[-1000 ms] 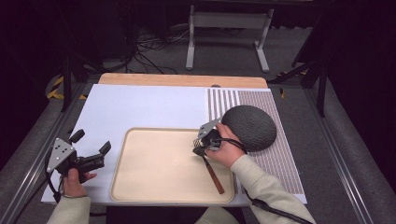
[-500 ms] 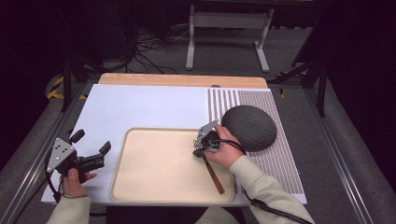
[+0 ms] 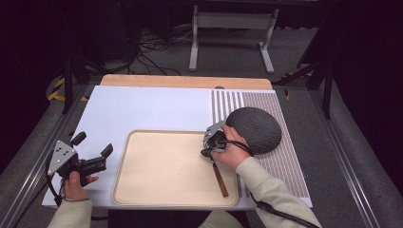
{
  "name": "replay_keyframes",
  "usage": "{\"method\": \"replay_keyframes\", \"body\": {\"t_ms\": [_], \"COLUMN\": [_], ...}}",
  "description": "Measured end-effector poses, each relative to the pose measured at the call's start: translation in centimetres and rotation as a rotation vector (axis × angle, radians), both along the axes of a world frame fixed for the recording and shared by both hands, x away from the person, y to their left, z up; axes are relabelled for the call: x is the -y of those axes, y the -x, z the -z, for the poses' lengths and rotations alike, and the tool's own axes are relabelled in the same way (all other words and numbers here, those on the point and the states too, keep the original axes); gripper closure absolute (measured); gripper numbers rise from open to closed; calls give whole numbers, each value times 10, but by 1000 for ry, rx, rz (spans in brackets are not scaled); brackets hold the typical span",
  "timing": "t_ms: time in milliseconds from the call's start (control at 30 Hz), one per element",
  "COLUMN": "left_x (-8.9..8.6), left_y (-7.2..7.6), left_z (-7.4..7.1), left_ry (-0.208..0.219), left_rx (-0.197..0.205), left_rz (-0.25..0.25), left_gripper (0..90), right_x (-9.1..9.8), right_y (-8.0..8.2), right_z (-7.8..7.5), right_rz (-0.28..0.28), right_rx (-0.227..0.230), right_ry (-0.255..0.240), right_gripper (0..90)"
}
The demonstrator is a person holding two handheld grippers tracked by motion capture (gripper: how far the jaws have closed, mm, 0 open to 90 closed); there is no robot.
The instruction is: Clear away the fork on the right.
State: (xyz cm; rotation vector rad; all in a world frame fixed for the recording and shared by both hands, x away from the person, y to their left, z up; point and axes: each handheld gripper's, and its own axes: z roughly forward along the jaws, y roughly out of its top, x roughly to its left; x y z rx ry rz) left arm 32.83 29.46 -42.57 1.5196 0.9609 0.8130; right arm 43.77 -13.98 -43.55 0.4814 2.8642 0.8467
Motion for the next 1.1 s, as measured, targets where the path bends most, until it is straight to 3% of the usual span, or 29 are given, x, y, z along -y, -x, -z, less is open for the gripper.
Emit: {"method": "replay_keyframes", "body": {"t_ms": [1100], "left_x": [2], "left_y": [-2], "left_z": [1], "left_ry": [-2], "left_rx": [-11], "left_rz": [2], "left_gripper": [0], "right_x": [33], "right_y": [-12], "right_z": [-2], "right_rz": [140], "right_rx": [19], "right_ry": [7], "right_gripper": [896]}}
